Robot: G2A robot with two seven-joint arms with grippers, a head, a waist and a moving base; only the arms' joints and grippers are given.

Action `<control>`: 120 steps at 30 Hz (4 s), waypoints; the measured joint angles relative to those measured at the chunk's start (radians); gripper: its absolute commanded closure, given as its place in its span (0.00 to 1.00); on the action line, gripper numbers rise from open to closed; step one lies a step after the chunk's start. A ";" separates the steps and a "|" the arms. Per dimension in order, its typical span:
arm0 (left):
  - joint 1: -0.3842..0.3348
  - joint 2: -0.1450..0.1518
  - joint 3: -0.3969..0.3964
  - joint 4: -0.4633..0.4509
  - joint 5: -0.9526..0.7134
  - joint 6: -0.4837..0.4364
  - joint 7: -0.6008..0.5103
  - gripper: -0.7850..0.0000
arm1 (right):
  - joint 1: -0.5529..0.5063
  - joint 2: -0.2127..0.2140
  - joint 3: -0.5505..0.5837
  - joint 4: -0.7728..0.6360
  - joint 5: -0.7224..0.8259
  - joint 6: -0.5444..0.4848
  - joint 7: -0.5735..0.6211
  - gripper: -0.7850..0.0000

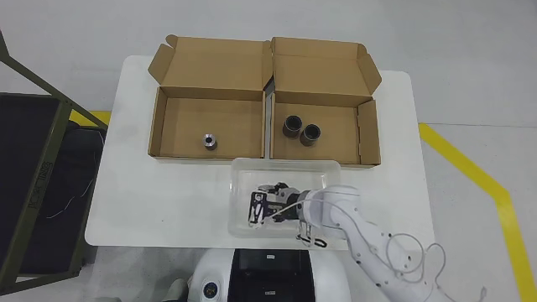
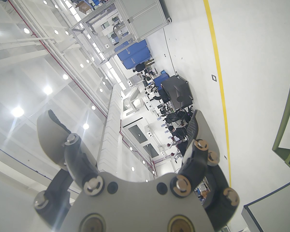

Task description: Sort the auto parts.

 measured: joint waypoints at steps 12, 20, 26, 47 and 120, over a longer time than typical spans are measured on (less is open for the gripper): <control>0.000 0.000 0.000 0.000 0.000 0.000 0.000 0.00 | 0.000 0.004 -0.019 0.045 0.035 0.011 -0.010 0.50; 0.000 0.000 0.000 0.000 0.000 0.000 0.000 0.00 | 0.017 0.006 -0.033 0.057 0.040 0.018 -0.015 0.51; 0.000 0.000 0.000 0.000 0.000 0.000 0.000 0.00 | 0.024 0.005 -0.054 0.059 0.044 0.013 -0.004 0.51; 0.000 0.000 0.000 0.000 0.000 0.000 0.000 0.00 | 0.037 0.011 -0.073 0.067 0.121 0.024 0.058 0.74; 0.000 0.000 0.000 0.000 0.000 0.000 0.000 0.00 | -0.005 0.070 0.047 -0.067 -0.014 0.208 -0.368 1.00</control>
